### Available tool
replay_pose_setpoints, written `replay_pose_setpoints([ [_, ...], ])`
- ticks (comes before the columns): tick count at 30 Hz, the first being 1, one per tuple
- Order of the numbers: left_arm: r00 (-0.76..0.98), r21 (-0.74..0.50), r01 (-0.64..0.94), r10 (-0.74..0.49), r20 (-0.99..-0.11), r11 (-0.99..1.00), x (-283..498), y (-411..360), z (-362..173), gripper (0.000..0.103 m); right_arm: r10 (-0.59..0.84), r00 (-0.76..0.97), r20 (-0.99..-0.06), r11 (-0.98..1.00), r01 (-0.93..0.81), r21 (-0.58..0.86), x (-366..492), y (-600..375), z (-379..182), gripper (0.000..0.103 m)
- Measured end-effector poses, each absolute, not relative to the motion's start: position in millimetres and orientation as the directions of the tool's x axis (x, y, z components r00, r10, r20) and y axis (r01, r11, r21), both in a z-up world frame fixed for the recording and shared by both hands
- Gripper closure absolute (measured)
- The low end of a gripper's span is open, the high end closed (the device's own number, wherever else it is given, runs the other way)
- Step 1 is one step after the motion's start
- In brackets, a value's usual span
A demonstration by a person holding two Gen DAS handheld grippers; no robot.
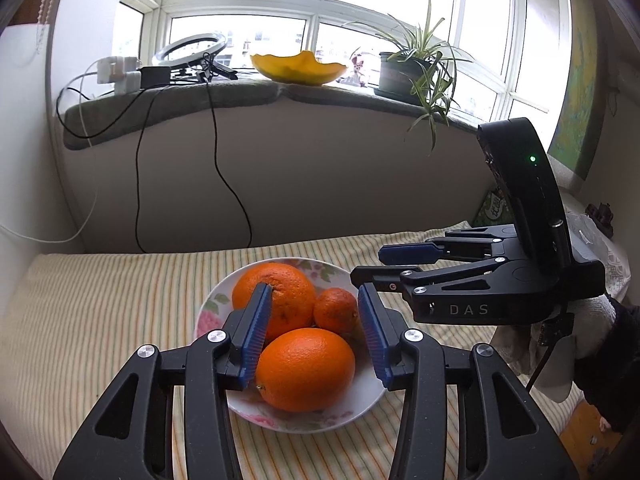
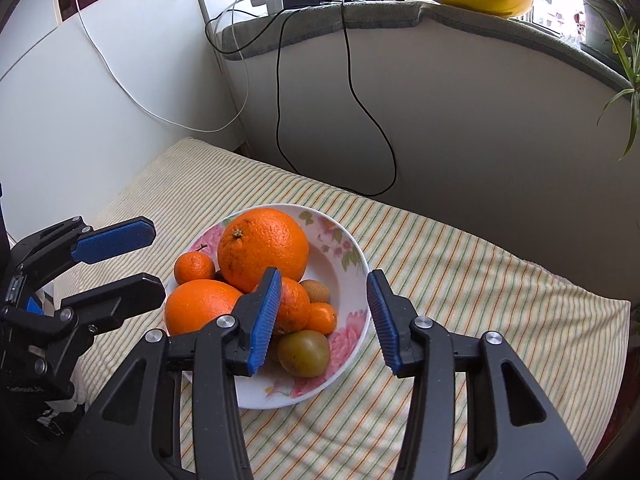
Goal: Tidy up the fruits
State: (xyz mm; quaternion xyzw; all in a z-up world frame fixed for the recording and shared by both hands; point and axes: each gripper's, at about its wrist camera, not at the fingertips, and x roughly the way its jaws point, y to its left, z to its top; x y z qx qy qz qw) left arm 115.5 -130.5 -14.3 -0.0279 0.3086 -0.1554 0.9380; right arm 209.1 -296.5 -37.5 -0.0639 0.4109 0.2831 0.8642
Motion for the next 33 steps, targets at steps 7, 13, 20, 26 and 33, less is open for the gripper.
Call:
replay_pose_setpoints([
  [7, 0.767, -0.16, 0.25, -0.296, -0.57, 0.955, 103, -118, -13, 0.055, 0.429, 0.532, -0.73, 0.843, -0.525, 0.113, 191, -303, -31, 0.054],
  [13, 0.772, -0.155, 0.237, -0.283, -0.569, 0.959, 90, -111, -10, 0.036, 0.416, 0.585, -0.696, 0.858, -0.506, 0.088, 165, -306, -23, 0.036],
  [20, 0.772, -0.136, 0.188, -0.232, -0.593, 0.973, 82, -106, -13, 0.022, 0.35, 0.676, -0.648, 0.896, -0.443, 0.022, 135, -310, -21, 0.012],
  [26, 0.761, -0.145, 0.141, -0.201, -0.617, 0.979, 81, -98, -16, 0.022, 0.307, 0.716, -0.627, 0.922, -0.387, 0.009, 124, -318, -18, 0.008],
  [33, 0.768, -0.148, 0.124, -0.189, -0.612, 0.981, 75, -92, -15, 0.022, 0.303, 0.733, -0.61, 0.929, -0.37, 0.017, 118, -322, -14, 0.006],
])
